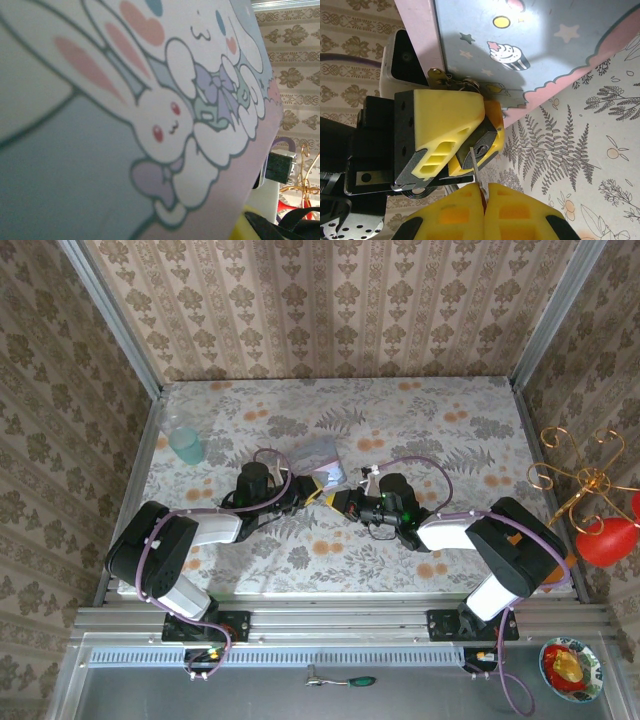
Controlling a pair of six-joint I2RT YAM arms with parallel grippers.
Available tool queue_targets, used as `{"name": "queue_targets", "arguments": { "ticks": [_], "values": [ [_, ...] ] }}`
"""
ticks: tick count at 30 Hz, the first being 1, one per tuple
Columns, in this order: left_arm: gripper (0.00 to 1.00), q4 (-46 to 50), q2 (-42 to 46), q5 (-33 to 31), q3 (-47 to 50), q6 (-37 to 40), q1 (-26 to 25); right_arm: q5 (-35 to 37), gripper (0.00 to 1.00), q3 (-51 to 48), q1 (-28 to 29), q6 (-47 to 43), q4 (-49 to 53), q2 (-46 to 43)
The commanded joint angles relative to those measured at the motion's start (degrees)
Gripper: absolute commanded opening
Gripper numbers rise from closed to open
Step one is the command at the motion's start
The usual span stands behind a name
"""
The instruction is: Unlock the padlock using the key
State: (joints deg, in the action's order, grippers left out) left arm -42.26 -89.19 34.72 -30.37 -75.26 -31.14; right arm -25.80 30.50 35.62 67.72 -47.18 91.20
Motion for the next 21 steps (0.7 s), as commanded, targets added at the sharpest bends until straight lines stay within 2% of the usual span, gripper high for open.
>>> {"name": "queue_targets", "arguments": {
  "ticks": [1, 21],
  "values": [
    [0.00, -5.7, 0.6, 1.6, -0.8, -1.0, -0.5, -1.0, 0.00, 0.6, -0.3, -0.7, 0.2, -0.9],
    [0.00, -8.3, 1.5, 0.5, 0.2, -2.5, 0.0, -1.1, 0.00, 0.2, 0.6, 0.0, -0.6, -1.3]
  ]
}}
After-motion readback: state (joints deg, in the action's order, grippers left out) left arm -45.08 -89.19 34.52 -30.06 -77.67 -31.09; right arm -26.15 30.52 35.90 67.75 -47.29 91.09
